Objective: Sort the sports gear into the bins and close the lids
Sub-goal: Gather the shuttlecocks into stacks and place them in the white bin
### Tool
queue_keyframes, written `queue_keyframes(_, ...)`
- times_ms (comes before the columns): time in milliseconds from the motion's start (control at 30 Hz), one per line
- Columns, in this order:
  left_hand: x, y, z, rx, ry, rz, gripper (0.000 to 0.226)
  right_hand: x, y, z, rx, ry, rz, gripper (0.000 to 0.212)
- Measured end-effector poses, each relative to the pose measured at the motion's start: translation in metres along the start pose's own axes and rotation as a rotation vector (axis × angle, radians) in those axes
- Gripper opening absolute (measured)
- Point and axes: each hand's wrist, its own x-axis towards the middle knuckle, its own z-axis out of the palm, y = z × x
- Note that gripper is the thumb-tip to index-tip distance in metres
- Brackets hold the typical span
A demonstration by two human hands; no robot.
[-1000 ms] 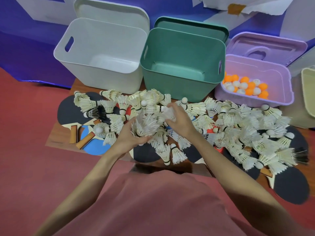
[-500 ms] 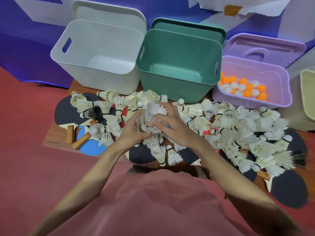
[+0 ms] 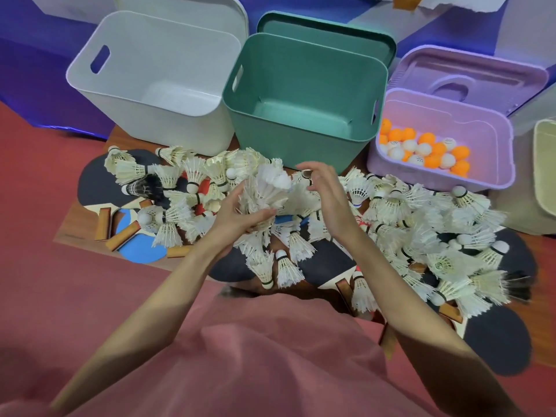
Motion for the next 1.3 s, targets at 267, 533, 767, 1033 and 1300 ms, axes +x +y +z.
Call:
queue_keyframes(267,-0.004,-0.019,0.001,-0.082,0.031,-0.096,0.076,-0.037,0.079,-0.026,-0.707,-0.425,0.134,0.039)
queue_keyframes(533,0.005,-0.018,-0.009,-0.039,-0.012,-0.108,0.074,-0.039,0.093,0.002,-0.949,-0.264,-0.061,0.019)
queue_keyframes(767,0.024,-0.009,-0.029,0.046,-0.168,-0.116,0.076,-0.029,0.048,-0.007,-0.633,0.182,0.087,0.009)
queue_keyframes(1033,0.031,0.018,-0.082,0.194,-0.375,0.027,0.062,-0.009,-0.038,0.038,0.078,0.614,0.168,0.023)
queue_keyframes(1300,0.039,0.019,-0.128,0.299,-0.449,0.069,0.064,0.011,-0.056,0.116,-0.133,0.377,0.321,0.011)
